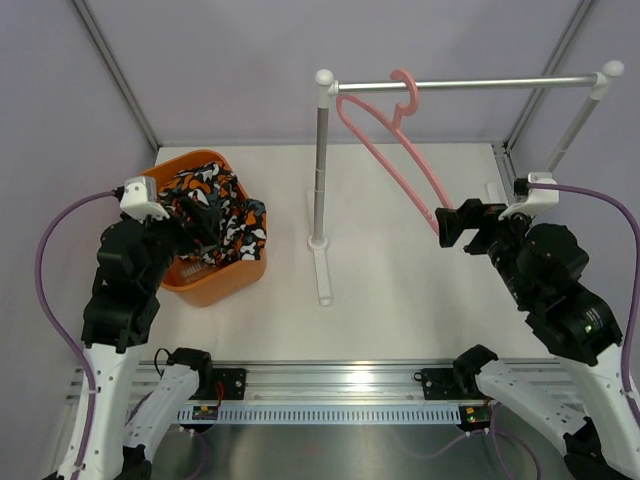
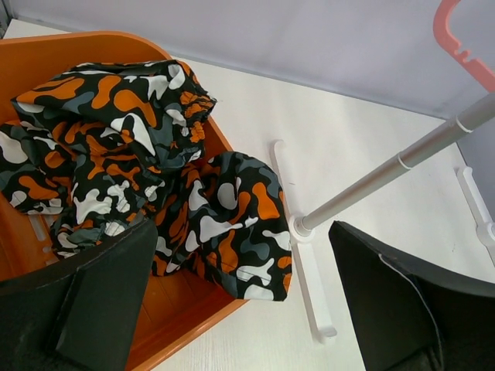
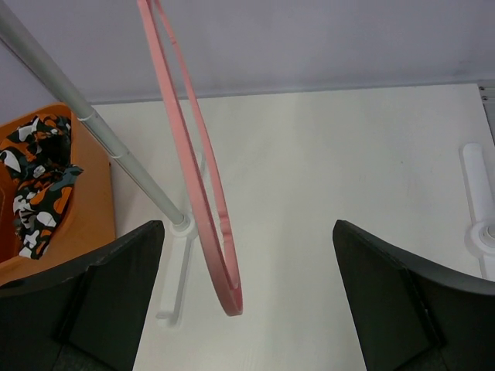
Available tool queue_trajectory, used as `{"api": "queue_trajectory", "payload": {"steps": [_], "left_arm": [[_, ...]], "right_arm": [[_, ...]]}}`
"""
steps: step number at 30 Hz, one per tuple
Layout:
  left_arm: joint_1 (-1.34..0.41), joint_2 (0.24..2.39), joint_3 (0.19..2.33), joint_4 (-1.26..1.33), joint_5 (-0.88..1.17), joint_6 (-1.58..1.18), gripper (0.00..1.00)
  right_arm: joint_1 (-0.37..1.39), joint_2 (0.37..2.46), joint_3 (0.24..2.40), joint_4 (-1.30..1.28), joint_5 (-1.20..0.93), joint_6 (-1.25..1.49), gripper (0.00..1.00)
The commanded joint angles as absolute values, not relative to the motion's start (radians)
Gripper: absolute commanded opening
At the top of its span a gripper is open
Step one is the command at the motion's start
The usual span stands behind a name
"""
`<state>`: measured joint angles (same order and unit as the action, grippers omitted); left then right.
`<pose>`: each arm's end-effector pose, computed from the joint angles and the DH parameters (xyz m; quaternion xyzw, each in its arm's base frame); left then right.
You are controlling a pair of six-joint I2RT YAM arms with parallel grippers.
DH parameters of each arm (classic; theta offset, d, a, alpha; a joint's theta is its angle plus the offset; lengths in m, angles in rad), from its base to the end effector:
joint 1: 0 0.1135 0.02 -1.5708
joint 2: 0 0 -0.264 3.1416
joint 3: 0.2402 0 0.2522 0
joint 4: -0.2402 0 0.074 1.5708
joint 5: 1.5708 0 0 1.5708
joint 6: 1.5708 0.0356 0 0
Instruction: Remove the shorts from the hanger
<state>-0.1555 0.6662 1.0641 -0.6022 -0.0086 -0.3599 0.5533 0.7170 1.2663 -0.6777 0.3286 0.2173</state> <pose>0.1209 -0.0186 0.4046 -0.0818 0.7712 -0.1577 0.6113 0.0957 0.0456 0.4523 -0.0174 0.7485 0.1310 0.6498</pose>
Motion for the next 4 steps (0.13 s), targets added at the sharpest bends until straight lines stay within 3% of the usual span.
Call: {"api": "queue_trajectory", "payload": {"steps": [1, 4], "left_arm": [[-0.156, 0.653, 1.054, -0.587, 0.032, -0.331, 0.99], [-0.156, 0.644, 1.046, -0.588, 0.032, -0.330, 0.99]], "right_arm": [[0.548, 0.678, 1.238, -0.661, 0.409, 0.250, 0.99], [0.548, 0.634, 1.192, -0.635, 0.416, 0.273, 1.00]]}}
